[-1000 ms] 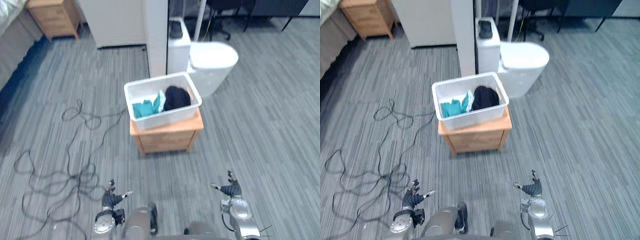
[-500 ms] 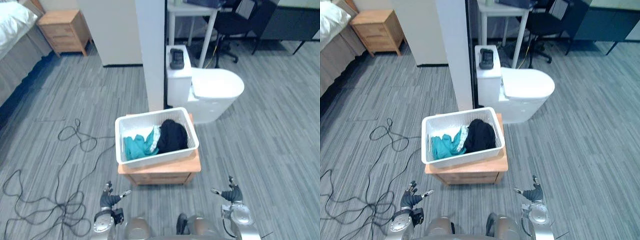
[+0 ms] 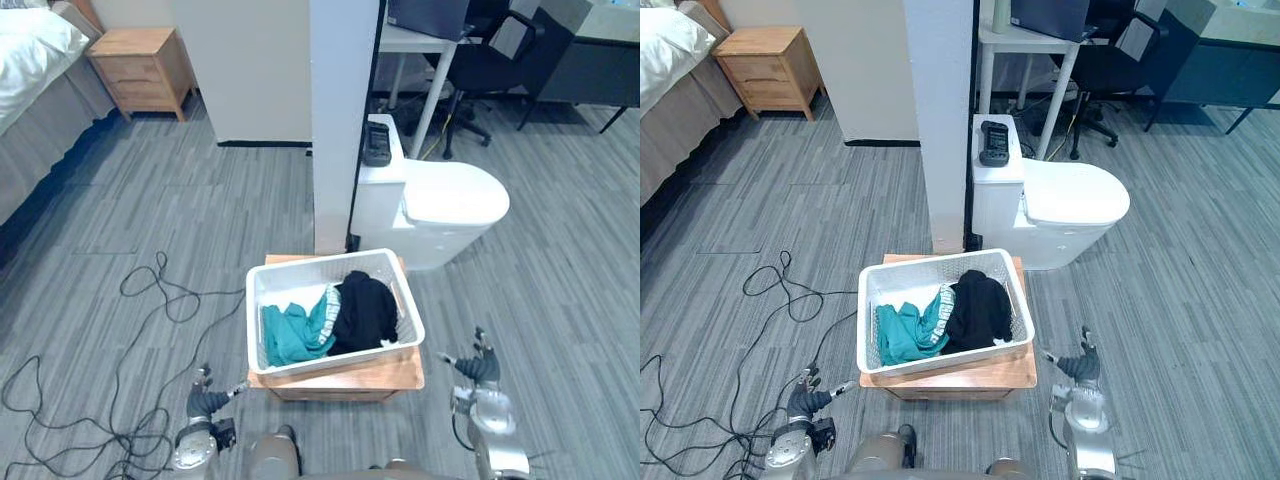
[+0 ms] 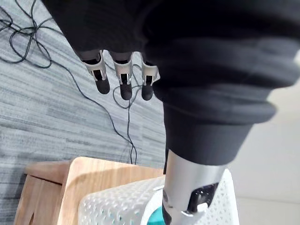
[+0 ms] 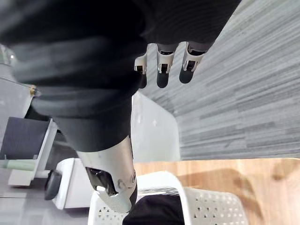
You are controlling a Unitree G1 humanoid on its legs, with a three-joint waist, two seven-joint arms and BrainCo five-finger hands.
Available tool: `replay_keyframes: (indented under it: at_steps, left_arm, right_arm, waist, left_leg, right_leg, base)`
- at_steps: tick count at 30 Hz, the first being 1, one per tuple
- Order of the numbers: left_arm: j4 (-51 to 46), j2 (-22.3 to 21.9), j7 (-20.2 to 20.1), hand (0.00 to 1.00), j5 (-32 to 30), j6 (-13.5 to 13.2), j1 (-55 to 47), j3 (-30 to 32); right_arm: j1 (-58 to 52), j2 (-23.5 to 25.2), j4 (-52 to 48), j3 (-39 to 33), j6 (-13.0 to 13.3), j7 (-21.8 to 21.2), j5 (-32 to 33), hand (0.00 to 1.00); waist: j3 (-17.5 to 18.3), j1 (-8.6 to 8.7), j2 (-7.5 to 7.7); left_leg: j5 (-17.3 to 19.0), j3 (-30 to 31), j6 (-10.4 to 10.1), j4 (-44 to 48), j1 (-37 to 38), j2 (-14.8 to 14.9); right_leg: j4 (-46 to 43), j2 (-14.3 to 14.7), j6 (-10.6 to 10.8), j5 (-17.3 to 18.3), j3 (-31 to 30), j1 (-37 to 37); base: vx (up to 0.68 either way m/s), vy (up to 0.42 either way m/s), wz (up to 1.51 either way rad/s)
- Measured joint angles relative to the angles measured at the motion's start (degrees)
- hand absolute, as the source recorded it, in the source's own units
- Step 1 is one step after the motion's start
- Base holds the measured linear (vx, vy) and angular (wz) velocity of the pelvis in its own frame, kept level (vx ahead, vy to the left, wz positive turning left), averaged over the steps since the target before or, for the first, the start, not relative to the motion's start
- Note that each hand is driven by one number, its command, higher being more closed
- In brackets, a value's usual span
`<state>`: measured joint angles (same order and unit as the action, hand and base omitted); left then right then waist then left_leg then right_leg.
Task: Pick up the laundry basket with both hands and put the clothes into the washing machine.
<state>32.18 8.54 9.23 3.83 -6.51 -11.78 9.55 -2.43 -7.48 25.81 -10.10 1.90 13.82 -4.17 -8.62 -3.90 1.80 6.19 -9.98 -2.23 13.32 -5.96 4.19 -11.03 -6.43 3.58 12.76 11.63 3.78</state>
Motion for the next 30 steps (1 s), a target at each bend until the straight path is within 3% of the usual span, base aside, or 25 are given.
replay_keyframes:
  at_steps: [5, 9, 15, 21, 22, 23, 24, 30]
  left_arm:
    - [4.4, 1.4, 1.9, 0.0, -1.3, 0.0, 6.3, -0.6]
    - [5.8, 2.2, 3.8, 0.0, -1.3, 0.0, 14.7, -3.5]
    - [9.1, 3.4, 7.2, 0.0, -1.0, 0.2, 27.6, -6.5]
    - [12.3, 4.0, 8.8, 0.0, -0.5, 1.3, 36.8, -9.9]
    - [13.4, 3.8, 9.0, 0.0, -0.6, 1.4, 38.4, -10.7]
    - [13.6, 3.8, 9.3, 0.0, -0.6, 1.6, 38.9, -10.9]
    - [14.6, 3.9, 9.7, 1.0, -0.6, 1.7, 40.1, -11.6]
    - [16.7, 4.1, 9.6, 1.0, -2.5, 3.0, 44.4, -12.8]
  right_arm:
    - [9.7, -5.5, 9.3, 2.8, -0.1, 0.4, -0.8, 0.0]
    - [20.6, -6.8, 16.0, 5.9, -0.4, 1.1, -0.7, 0.0]
    - [37.0, -7.1, 23.0, 8.3, -1.2, 2.6, 1.0, 0.0]
    - [45.4, -7.5, 25.8, 9.9, -2.4, 3.2, 1.9, 0.0]
    - [47.1, -7.9, 27.4, 10.3, -2.4, 3.8, 1.9, 1.0]
    - [47.8, -8.0, 28.0, 10.4, -2.4, 3.8, 1.9, 1.0]
    - [49.0, -8.7, 29.1, 10.7, -2.4, 3.8, 1.9, 1.0]
    - [52.2, -10.2, 31.1, 13.1, -2.5, 3.6, 1.9, 1.0]
  waist:
    - [-1.0, 0.06, -2.23]
    - [-5.2, 0.13, -4.04]
    - [-11.4, -0.06, -3.97]
    - [-14.1, -0.08, -3.32]
    - [-14.2, -0.04, -3.3]
    - [-14.2, -0.03, -3.3]
    - [-14.2, -0.07, -3.31]
    - [-15.4, 0.2, -3.3]
  left_leg:
    - [-5.4, 0.5, 0.3, -7.0, -1.7, -0.4]
    - [-9.2, 0.9, 0.9, -9.7, -5.1, -0.2]
    - [-12.1, 0.4, 1.2, -10.8, -10.4, -0.2]
    - [-13.9, 0.5, 1.7, -11.1, -13.9, -0.4]
    - [-14.2, 0.5, 1.7, -11.1, -14.7, -0.4]
    - [-14.3, 0.5, 1.7, -11.2, -15.0, -0.4]
    - [-14.7, 0.6, 1.9, -11.4, -15.4, -0.4]
    - [-15.6, 1.0, 1.6, -12.1, -16.3, -0.6]
  right_leg:
    - [2.6, 0.7, -0.5, -3.5, -0.7, -3.9]
    - [1.8, 1.3, -0.9, -5.3, -0.9, -8.6]
    - [-5.1, 0.5, -0.8, -5.2, -2.6, -18.3]
    - [-8.4, 0.0, -0.7, -5.1, -3.0, -23.3]
    - [-8.9, -0.1, -0.7, -5.1, -3.0, -24.3]
    - [-9.0, -0.1, -0.7, -5.1, -3.1, -24.7]
    - [-9.2, -0.1, -0.7, -5.1, -3.1, -25.3]
    - [-9.5, 0.2, -0.8, -5.1, -2.9, -26.5]
  base:
    - [-0.06, 0.002, -0.06]
    - [-0.15, 0.027, -0.02]
    - [-0.18, 0.043, -0.08]
    - [-0.06, 0.01, 0.0]
    - [0.0, 0.0, 0.0]
    - [0.0, 0.0, 0.0]
    - [0.0, 0.0, 0.0]
    - [0.0, -0.003, 0.01]
